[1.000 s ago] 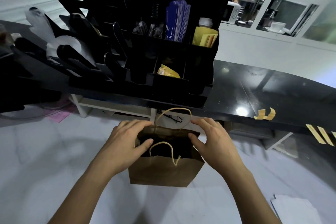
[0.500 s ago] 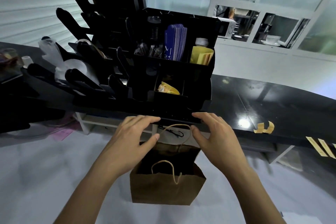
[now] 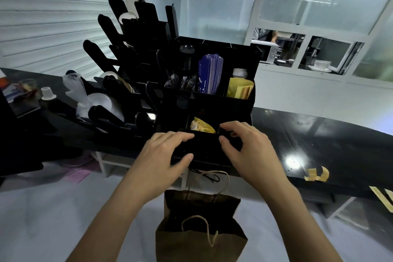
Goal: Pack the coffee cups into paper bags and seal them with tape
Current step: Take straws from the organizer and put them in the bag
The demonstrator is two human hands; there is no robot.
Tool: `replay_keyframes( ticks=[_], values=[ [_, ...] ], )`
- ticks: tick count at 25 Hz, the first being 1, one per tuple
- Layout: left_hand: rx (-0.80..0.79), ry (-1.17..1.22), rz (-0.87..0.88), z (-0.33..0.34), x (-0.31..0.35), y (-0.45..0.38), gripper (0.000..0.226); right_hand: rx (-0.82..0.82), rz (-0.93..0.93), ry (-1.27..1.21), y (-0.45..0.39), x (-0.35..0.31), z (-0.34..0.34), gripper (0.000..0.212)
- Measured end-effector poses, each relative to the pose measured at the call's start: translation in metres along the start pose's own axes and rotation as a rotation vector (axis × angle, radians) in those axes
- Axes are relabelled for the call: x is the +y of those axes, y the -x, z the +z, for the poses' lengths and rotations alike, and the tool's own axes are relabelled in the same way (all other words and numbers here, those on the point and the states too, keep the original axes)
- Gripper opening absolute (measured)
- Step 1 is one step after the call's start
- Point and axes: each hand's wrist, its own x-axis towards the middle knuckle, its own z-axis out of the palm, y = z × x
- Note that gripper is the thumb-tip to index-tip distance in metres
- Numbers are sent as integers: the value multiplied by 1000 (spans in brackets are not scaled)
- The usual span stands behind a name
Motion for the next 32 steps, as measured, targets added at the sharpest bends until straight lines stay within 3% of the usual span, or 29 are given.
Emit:
replay_keyframes(
  ticks=[20,27,32],
  values=[
    [148,67,-86,3,-34,-103,45,-58,-116,97,-146,4,52,29],
    [150,99,-147,18,-54,-114,42,-50,-225,230,-201,11,87,27],
    [137,125,-154,23,-60,-113,42,-145,-321,426,-226,16,103,40]
  ],
)
